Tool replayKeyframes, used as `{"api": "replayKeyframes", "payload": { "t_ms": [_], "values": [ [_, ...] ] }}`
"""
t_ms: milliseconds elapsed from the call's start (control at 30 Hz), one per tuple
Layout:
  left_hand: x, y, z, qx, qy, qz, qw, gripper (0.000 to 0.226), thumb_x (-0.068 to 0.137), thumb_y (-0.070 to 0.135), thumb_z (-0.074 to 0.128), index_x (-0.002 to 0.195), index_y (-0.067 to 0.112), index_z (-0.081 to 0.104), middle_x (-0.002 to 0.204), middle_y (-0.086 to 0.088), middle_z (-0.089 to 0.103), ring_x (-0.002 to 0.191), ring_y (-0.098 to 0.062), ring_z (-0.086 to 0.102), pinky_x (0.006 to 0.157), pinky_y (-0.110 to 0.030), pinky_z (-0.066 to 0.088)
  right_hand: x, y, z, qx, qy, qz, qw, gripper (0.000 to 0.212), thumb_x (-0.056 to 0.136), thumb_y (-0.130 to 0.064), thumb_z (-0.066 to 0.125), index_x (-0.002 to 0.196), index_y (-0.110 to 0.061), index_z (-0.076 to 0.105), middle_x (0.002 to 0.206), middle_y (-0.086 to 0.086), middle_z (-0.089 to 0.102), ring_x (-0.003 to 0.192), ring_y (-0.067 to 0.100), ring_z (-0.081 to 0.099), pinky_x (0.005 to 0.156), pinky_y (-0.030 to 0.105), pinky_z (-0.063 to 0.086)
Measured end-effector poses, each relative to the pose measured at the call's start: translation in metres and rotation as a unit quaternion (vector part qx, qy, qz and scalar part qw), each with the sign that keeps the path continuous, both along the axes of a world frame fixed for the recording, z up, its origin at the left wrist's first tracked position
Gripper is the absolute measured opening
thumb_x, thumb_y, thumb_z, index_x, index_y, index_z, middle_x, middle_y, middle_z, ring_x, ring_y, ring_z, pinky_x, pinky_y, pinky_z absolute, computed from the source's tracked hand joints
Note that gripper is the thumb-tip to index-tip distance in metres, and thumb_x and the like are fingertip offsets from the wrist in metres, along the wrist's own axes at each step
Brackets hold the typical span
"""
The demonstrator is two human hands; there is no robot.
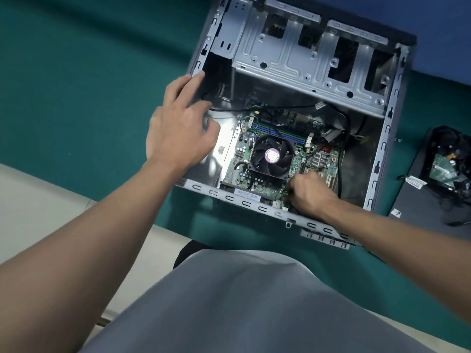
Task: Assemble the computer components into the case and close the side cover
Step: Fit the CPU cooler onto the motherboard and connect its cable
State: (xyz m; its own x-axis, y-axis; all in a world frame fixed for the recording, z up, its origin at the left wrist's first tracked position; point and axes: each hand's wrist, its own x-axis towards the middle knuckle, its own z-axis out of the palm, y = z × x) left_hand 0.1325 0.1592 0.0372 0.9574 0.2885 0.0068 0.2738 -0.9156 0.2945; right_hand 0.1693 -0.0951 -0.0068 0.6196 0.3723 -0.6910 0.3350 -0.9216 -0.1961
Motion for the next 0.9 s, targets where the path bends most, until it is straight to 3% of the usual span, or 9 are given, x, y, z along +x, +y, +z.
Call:
{"api": "replayKeyframes", "payload": {
  "t_ms": [100,200,233,333,400,500,567,767,900],
  "values": [
    [0.000,0.000,0.001,0.000,0.005,-0.001,1.000,0.031,0.089,0.032,0.049,0.105,0.017,0.071,0.156,0.011,0.029,0.141,-0.010,0.020,0.078,-0.039,0.047,0.004,-0.001,-0.001,0.006,-0.012,-0.015,1.000,0.020,0.084,0.012,0.049,0.073,-0.001,0.060,0.072,0.011,0.059,0.067,0.025,0.061,0.053,0.027,0.048],
    [0.001,0.000,0.000,0.002,0.007,-0.001,1.000,0.031,0.089,0.032,0.048,0.102,0.016,0.071,0.156,0.012,0.029,0.142,-0.010,0.020,0.078,-0.038,0.046,0.010,-0.005,-0.004,0.018,0.000,-0.044,0.999,0.011,0.087,0.001,0.059,0.085,-0.007,0.067,0.094,0.011,0.063,0.087,0.029,0.061,0.078,0.038,0.056],
    [0.001,0.000,0.000,0.002,0.008,-0.001,1.000,0.031,0.089,0.032,0.048,0.102,0.015,0.070,0.156,0.012,0.029,0.142,-0.010,0.020,0.079,-0.039,0.046,0.011,-0.006,-0.004,0.019,0.010,-0.054,0.998,0.010,0.088,-0.001,0.061,0.084,-0.009,0.067,0.095,0.010,0.063,0.088,0.028,0.062,0.077,0.035,0.056],
    [0.001,0.000,0.001,-0.002,0.008,0.000,1.000,0.031,0.089,0.032,0.047,0.101,0.015,0.070,0.156,0.012,0.029,0.142,-0.010,0.020,0.080,-0.040,0.046,0.013,-0.007,-0.004,0.019,0.014,-0.064,0.998,0.010,0.087,0.001,0.062,0.082,-0.005,0.068,0.085,0.008,0.068,0.074,0.019,0.066,0.054,0.018,0.050],
    [0.001,0.000,0.002,-0.005,0.008,0.001,1.000,0.031,0.089,0.031,0.047,0.101,0.014,0.070,0.156,0.011,0.030,0.142,-0.010,0.020,0.081,-0.040,0.046,0.014,-0.007,-0.002,0.028,0.013,-0.075,0.997,0.013,0.086,0.002,0.061,0.078,-0.004,0.068,0.083,0.009,0.068,0.071,0.018,0.065,0.052,0.020,0.049],
    [0.001,-0.001,0.002,-0.010,0.005,0.003,1.000,0.031,0.089,0.031,0.047,0.100,0.014,0.070,0.156,0.012,0.030,0.142,-0.010,0.020,0.082,-0.041,0.046,0.014,-0.005,0.000,0.044,0.029,-0.107,0.993,0.018,0.086,-0.002,0.065,0.072,-0.013,0.065,0.088,0.008,0.067,0.083,0.022,0.065,0.070,0.033,0.057],
    [0.001,-0.001,0.002,-0.010,0.005,0.004,1.000,0.031,0.089,0.030,0.047,0.100,0.013,0.070,0.156,0.012,0.030,0.142,-0.010,0.020,0.083,-0.042,0.045,0.013,-0.003,-0.001,0.046,0.049,-0.125,0.990,0.016,0.085,-0.002,0.067,0.074,-0.014,0.064,0.091,0.007,0.067,0.088,0.021,0.065,0.081,0.032,0.056],
    [0.001,-0.001,0.001,-0.013,0.003,0.005,1.000,0.031,0.088,0.030,0.048,0.099,0.013,0.071,0.155,0.012,0.031,0.142,-0.010,0.021,0.083,-0.041,0.046,0.008,-0.003,-0.003,0.039,0.065,-0.100,0.992,0.017,0.084,0.000,0.067,0.071,-0.011,0.067,0.088,0.003,0.066,0.093,0.022,0.063,0.081,0.025,0.054],
    [0.001,0.000,0.000,-0.013,-0.001,0.007,1.000,0.031,0.088,0.030,0.048,0.097,0.013,0.071,0.155,0.012,0.032,0.141,-0.010,0.022,0.081,-0.041,0.046,0.007,-0.004,-0.008,0.032,0.055,-0.097,0.993,0.013,0.083,0.001,0.067,0.074,-0.008,0.067,0.095,0.006,0.064,0.094,0.022,0.062,0.083,0.031,0.055]
  ]
}}
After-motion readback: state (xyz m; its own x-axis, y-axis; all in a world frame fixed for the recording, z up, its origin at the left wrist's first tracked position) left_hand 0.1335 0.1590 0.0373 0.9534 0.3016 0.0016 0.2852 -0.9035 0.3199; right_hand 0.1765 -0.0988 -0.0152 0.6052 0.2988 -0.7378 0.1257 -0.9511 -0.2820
